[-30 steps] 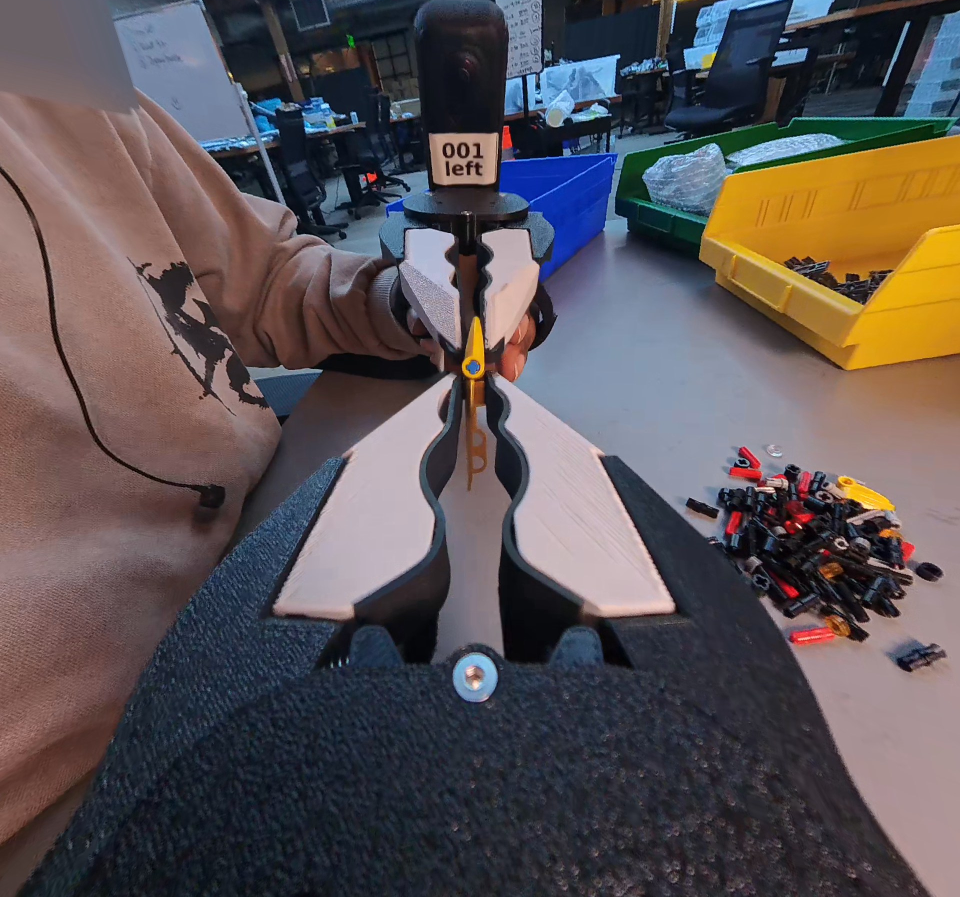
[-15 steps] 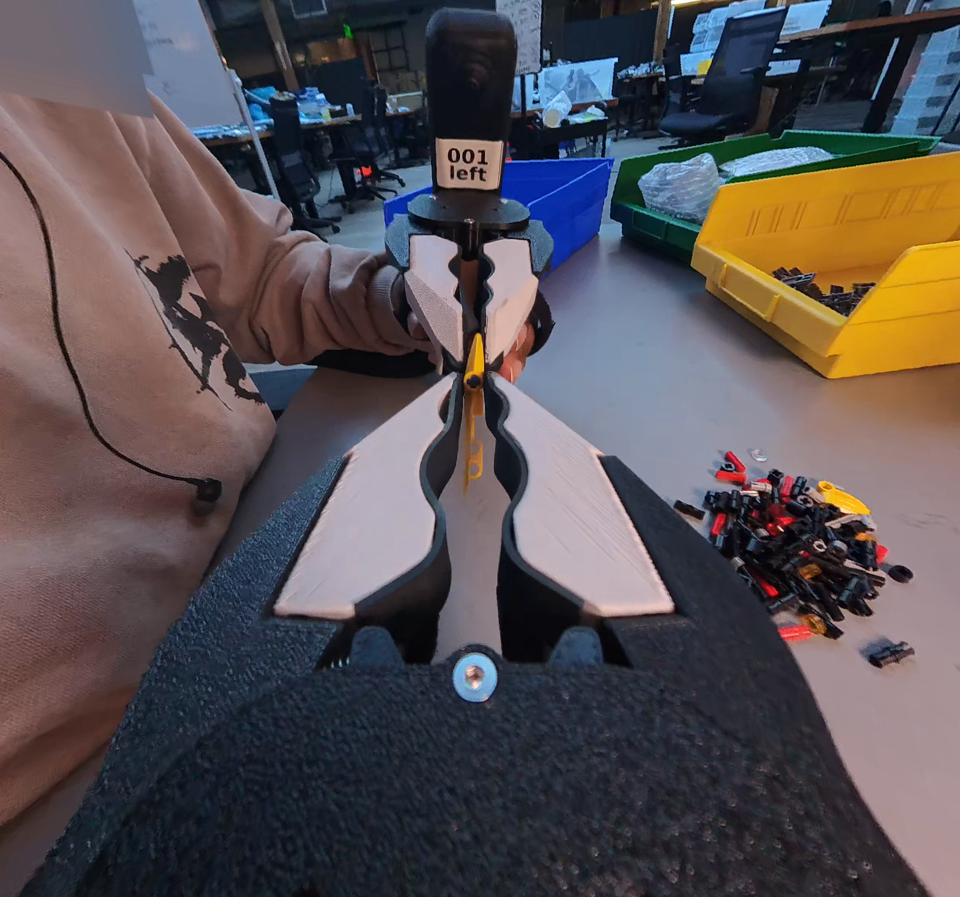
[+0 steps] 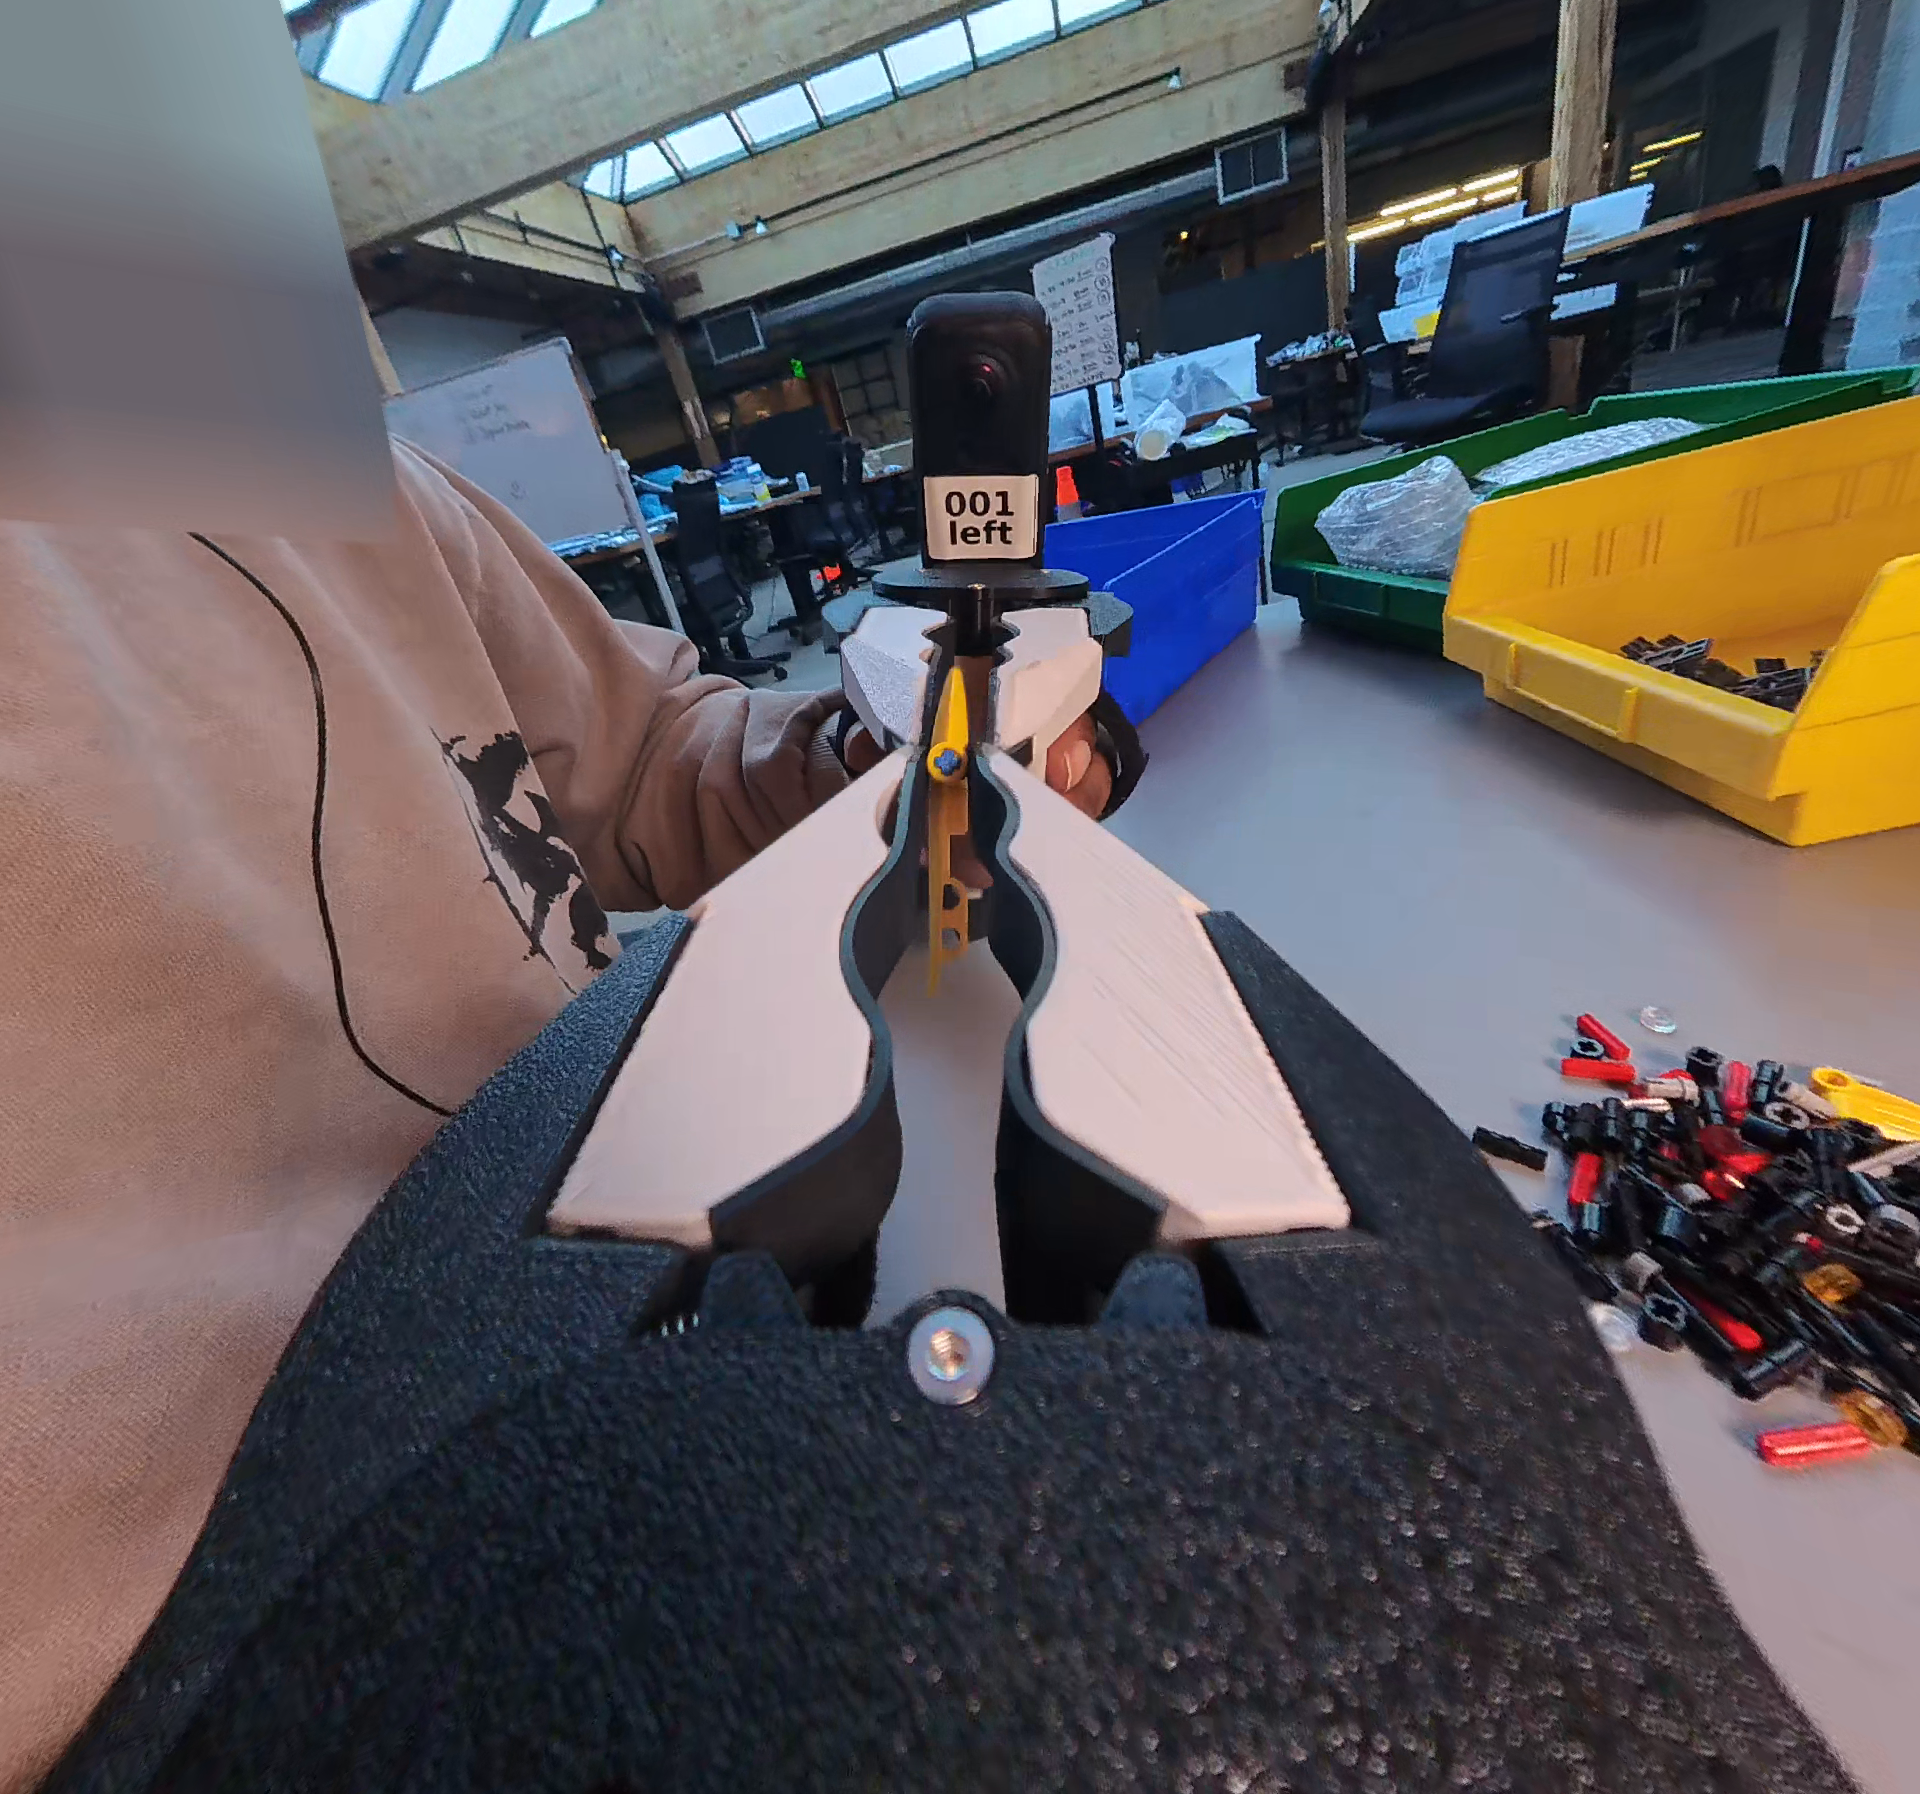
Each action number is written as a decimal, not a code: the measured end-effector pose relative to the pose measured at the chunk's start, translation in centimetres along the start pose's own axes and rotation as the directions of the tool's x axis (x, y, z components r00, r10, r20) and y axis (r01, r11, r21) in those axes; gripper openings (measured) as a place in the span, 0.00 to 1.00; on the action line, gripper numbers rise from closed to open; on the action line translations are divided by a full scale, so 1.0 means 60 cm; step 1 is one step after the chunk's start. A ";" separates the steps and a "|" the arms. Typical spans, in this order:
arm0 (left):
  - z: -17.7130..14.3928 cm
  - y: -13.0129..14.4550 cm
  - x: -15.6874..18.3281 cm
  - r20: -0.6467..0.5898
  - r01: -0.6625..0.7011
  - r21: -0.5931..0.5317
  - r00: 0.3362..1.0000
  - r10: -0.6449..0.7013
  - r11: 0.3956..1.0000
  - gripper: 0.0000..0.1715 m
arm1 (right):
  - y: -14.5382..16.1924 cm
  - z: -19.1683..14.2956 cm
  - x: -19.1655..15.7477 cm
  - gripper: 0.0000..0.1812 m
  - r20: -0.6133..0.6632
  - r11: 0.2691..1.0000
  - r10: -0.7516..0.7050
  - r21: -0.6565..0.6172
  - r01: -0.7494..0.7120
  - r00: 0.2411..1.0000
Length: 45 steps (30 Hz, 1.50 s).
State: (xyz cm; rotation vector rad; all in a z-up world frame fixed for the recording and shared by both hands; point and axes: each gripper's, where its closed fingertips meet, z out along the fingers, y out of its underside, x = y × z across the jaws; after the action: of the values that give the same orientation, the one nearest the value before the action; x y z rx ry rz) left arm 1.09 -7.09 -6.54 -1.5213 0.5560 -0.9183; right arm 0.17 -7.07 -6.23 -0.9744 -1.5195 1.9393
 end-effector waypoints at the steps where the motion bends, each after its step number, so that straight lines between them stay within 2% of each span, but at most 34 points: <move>1: 0.000 0.001 -0.001 0.002 0.003 -0.001 1.000 -0.003 1.000 0.05 | -0.003 0.000 0.001 0.04 -0.003 1.000 0.003 0.012 -0.003 1.000; 6: 0.003 -0.002 0.000 -0.009 0.038 0.018 0.999 -0.038 0.999 0.07 | -0.018 -0.002 0.004 0.03 -0.010 0.997 0.037 0.071 -0.036 0.999; 19: 0.006 -0.006 0.001 -0.027 0.122 0.033 0.992 -0.121 0.992 0.03 | -0.013 0.008 0.004 0.03 -0.012 0.996 0.045 0.073 -0.044 0.999; 23: -0.003 -0.032 0.007 -0.030 0.106 0.080 0.994 -0.104 0.991 0.02 | -0.034 0.005 -0.006 0.03 0.017 0.995 0.026 0.100 -0.028 1.000; 28: -0.007 -0.042 0.017 -0.036 0.070 0.085 0.997 -0.067 0.994 0.01 | -0.039 0.004 -0.015 0.03 0.038 0.995 0.006 0.095 -0.010 0.999; 30: -0.057 -0.083 -0.007 0.001 0.093 0.217 0.995 -0.096 0.972 0.00 | -0.086 -0.040 0.006 0.02 0.017 0.970 0.063 0.235 -0.066 0.998; 31: -0.082 -0.093 -0.018 0.030 0.074 0.239 0.996 -0.083 0.968 0.00 | -0.098 -0.068 0.025 0.02 -0.056 0.970 0.025 0.245 -0.010 0.998; 32: -0.090 -0.094 -0.020 0.055 0.032 0.229 0.997 -0.046 0.973 0.00 | -0.085 -0.073 0.026 0.03 -0.101 0.984 -0.042 0.171 0.059 0.994; 36: -0.039 -0.039 -0.018 0.053 0.001 0.049 0.999 -0.004 0.999 0.00 | -0.063 -0.029 0.006 0.03 -0.038 0.990 -0.031 0.139 0.036 0.999; 37: -0.029 -0.028 -0.014 0.042 0.011 0.020 0.999 -0.011 1.000 0.02 | -0.062 -0.023 0.007 0.03 -0.026 0.991 -0.021 0.131 0.025 0.999; 38: -0.020 -0.017 -0.013 0.039 0.019 -0.003 0.999 -0.019 1.000 0.11 | -0.060 -0.018 0.009 0.03 -0.020 0.992 -0.018 0.127 0.020 1.000; 39: -0.011 -0.006 -0.010 0.030 0.031 -0.030 0.999 -0.030 0.999 0.14 | -0.056 -0.012 0.008 0.03 -0.015 0.993 -0.009 0.121 0.011 1.000; 41: 0.004 -0.003 0.004 -0.002 0.037 -0.034 0.999 -0.037 0.999 0.12 | -0.037 0.003 0.004 0.03 -0.017 0.997 -0.008 0.080 0.009 1.000; 43: 0.014 0.004 0.002 0.023 0.004 -0.077 1.000 -0.002 0.997 0.03 | -0.021 0.014 0.000 0.03 -0.013 0.999 0.003 0.053 -0.002 1.000; 45: 0.014 0.010 0.000 0.041 -0.023 -0.114 0.999 0.027 0.993 0.03 | -0.015 0.015 0.000 0.03 -0.012 0.999 0.003 0.036 -0.002 1.000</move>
State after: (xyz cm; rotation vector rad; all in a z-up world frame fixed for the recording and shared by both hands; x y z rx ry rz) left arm 1.87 -6.72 -7.09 -1.6291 0.6038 -0.8448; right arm -0.54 -7.38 -5.23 -0.9717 -1.4722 1.9523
